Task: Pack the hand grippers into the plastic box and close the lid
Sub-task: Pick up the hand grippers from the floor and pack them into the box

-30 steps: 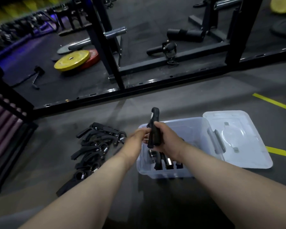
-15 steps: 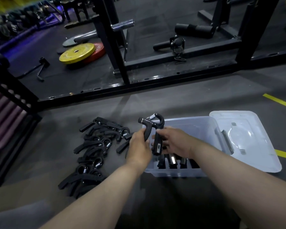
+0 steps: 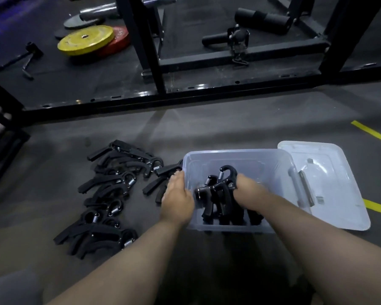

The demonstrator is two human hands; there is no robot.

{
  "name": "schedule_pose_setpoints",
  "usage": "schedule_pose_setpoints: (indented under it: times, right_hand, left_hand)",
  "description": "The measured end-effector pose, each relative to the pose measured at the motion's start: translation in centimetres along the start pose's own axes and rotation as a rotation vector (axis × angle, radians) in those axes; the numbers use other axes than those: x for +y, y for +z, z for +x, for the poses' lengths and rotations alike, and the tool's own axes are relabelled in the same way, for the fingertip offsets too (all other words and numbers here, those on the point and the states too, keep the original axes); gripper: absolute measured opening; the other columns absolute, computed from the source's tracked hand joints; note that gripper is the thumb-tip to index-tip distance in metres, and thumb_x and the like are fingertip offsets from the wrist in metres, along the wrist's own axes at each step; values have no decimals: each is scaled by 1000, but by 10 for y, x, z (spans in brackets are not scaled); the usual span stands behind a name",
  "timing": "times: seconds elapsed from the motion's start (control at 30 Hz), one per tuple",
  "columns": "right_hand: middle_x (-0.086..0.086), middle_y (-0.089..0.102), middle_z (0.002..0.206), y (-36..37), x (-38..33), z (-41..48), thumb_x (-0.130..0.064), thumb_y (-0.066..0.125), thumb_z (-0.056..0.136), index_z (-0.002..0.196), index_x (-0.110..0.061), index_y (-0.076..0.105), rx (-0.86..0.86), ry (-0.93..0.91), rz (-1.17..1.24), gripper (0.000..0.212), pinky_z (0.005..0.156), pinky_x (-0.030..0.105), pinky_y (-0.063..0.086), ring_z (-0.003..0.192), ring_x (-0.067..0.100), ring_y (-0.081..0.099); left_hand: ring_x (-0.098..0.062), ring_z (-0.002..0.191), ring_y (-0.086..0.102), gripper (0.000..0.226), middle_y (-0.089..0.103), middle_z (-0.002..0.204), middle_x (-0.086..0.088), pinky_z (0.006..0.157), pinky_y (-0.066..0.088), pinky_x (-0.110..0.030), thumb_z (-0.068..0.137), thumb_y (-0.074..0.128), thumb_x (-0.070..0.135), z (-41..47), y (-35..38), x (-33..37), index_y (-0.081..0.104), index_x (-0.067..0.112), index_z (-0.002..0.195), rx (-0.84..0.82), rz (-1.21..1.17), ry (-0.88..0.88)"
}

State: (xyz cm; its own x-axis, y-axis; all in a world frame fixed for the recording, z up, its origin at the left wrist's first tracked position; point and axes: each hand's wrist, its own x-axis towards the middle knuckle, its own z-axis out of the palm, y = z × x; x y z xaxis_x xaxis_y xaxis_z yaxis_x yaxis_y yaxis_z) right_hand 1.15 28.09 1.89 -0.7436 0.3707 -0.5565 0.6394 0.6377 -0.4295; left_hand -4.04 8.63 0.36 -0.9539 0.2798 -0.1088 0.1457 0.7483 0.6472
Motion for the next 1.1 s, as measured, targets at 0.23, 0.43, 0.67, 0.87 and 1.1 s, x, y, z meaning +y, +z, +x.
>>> schedule_pose_setpoints:
  times: [0.23, 0.43, 0.67, 0.87, 1.1]
  right_hand:
    - [13, 59, 95, 32, -24, 21, -6, 43, 97, 77, -17, 42, -30, 15, 59, 22, 79, 32, 42, 91, 31, 58]
    - [23, 35, 144, 47, -28, 28, -11, 46, 95, 140, 2, 34, -18, 103, -91, 49, 104, 44, 39, 130, 40, 42]
    - [19, 40, 142, 55, -15, 26, -16, 59, 89, 141, -1, 35, -33, 69, -192, 59, 100, 43, 42, 129, 37, 43]
    - [16, 44, 137, 56, -10, 22, -18, 56, 87, 131, -8, 43, -15, 12, -151, 47, 98, 42, 43, 125, 36, 46]
    - [19, 44, 140, 67, -7, 20, -24, 58, 92, 143, -2, 25, -11, -11, -238, 64, 97, 44, 43, 128, 37, 45]
  left_hand:
    - [-14, 149, 8, 63, 24, 160, 0, 121, 11, -32, 93, 35, 5, -3, 20, -6, 20, 14, 154, 86, 63, 40]
    - [-10, 149, 7, 69, 24, 159, 2, 120, 12, -31, 88, 36, 4, -4, 22, -6, 20, 17, 154, 106, 63, 25]
    - [-9, 148, 6, 71, 22, 160, 3, 121, 13, -33, 87, 36, 4, -6, 20, -5, 18, 18, 154, 94, 67, 23]
    - [-11, 149, 7, 70, 23, 159, 3, 120, 12, -32, 87, 38, 5, -6, 20, -5, 19, 16, 154, 93, 58, 31]
    - [-10, 149, 6, 71, 23, 159, 4, 120, 13, -32, 87, 38, 5, -6, 19, -4, 19, 18, 154, 87, 45, 26]
